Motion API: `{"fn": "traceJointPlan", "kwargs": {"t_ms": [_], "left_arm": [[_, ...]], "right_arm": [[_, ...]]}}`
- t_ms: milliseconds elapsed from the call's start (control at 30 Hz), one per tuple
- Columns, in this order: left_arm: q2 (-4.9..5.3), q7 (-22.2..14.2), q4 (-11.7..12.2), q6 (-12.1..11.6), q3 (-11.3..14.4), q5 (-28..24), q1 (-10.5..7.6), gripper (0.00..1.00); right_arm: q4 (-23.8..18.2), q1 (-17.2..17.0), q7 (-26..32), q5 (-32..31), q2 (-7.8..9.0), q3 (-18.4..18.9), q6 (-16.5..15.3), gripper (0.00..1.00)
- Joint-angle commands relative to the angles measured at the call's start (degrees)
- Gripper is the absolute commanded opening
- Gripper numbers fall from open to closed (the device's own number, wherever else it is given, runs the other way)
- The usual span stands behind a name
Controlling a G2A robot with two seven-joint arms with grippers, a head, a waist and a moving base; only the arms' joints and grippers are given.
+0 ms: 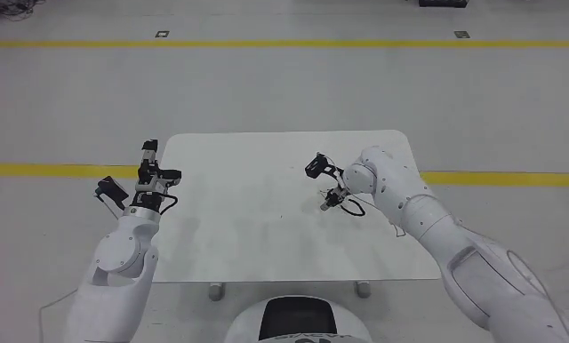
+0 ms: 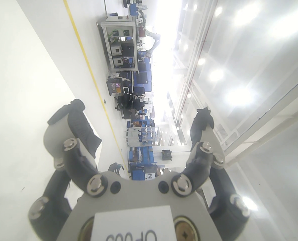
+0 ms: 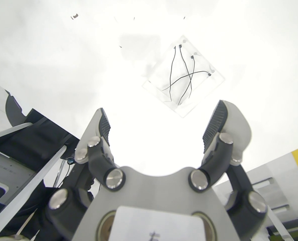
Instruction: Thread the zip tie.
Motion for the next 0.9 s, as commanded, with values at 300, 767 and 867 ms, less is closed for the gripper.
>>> {"fn": "traceJointPlan", "kwargs": {"t_ms": [300,767,867], "left_arm": [[0.0,0.0,0.0,0.0,0.0,0.0,0.0,1.0],[0.0,0.0,0.0,0.0,0.0,0.0,0.0,1.0],[0.0,0.0,0.0,0.0,0.0,0.0,0.0,1.0]], "right_arm": [[0.73,-0.44,-2.32,-0.56,-0.08,-0.44,0.18,1.0],[1.16,-0.64,-3.87,-3.31,-0.69,-1.35,1.69,1.0],[0.7,-0.95,-3.74,-4.22,-0.52,-0.99,2.05,1.0]]}}
